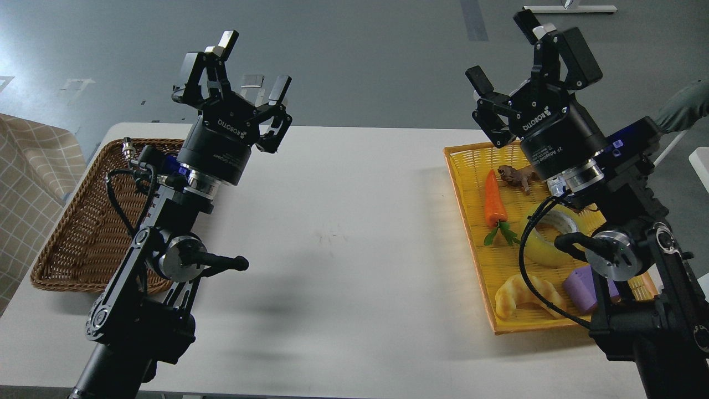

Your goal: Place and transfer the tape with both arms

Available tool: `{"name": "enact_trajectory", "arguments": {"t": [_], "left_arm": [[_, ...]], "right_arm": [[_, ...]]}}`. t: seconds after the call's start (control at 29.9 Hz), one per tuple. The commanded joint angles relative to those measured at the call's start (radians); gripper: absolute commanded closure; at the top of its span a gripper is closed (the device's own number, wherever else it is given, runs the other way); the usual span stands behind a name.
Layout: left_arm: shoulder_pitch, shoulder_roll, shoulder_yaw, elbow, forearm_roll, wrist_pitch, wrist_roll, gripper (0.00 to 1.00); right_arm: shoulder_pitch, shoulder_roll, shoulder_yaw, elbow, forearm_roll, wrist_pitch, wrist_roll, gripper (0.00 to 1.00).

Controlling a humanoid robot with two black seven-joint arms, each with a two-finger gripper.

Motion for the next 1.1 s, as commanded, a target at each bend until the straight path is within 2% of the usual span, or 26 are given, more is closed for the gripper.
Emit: {"name": "enact_trajectory", "arguments": {"t": [0.0, 1.07], "left_arm": [[0.001, -0.002, 0.001, 0.001, -0.001, 0.002, 0.001, 0.02], [0.011, -0.003, 0.0, -0.002, -0.001, 0.0, 0.002, 0.02]], "right_arm": [[-0.002, 0.0, 0.0, 0.003, 0.0, 0.0, 0.0, 0.0], [-0.008, 0.0, 0.001, 0.004, 0.0, 0.0, 0.0, 0.0]]}}
